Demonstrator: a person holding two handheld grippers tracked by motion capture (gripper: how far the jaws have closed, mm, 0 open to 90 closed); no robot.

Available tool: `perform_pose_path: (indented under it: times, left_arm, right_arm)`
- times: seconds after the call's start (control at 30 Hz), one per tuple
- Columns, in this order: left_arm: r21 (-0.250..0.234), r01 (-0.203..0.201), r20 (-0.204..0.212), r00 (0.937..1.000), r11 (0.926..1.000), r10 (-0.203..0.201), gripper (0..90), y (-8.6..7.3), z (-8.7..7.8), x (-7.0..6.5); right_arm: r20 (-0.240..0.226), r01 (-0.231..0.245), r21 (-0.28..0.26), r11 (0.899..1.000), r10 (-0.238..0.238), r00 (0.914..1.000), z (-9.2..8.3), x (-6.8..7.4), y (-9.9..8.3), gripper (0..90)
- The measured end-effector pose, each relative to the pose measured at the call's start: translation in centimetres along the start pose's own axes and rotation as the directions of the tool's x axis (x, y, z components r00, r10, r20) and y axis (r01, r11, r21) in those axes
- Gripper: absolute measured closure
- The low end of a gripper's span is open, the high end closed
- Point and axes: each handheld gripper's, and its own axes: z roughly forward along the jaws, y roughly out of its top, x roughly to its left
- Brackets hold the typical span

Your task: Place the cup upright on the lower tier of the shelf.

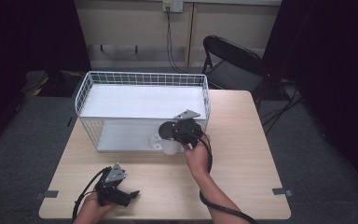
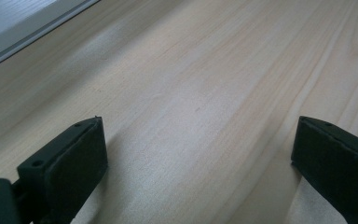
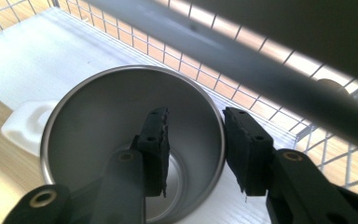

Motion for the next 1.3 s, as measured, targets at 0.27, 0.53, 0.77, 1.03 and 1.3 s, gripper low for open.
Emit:
perform_pose_path:
  times: [0.27,0.53,0.77,1.03,1.3]
  left_arm:
    - [0.0,0.002,-0.001,1.0,1.0,-0.002,2.7,0.0,0.0,0.0]
    - [-0.001,0.003,-0.002,1.0,1.0,-0.003,2.6,0.0,0.0,0.0]
    - [-0.001,0.003,-0.002,1.0,1.0,-0.003,2.6,0.0,0.0,0.0]
    - [-0.001,0.003,-0.002,1.0,1.0,-0.003,2.6,0.0,0.0,0.0]
    - [-0.001,0.003,-0.002,1.0,1.0,-0.003,2.6,0.0,0.0,0.0]
  right_arm:
    - [-0.048,-0.022,-0.022,1.0,0.021,0.9986,-1.1,-0.1,0.0,45.5]
    - [-0.093,-0.023,-0.034,0.999,0.02,0.9954,-2.5,0.1,-0.4,29.1]
    - [-0.119,-0.035,-0.028,0.999,0.031,0.9924,-3.6,-0.1,-1.2,22.4]
    - [-0.142,-0.048,-0.027,0.998,0.044,0.9889,-4.1,-0.1,-2.1,18.7]
    - [-0.17,-0.06,-0.002,0.998,0.059,0.9837,-3.5,0.5,-3.1,16.1]
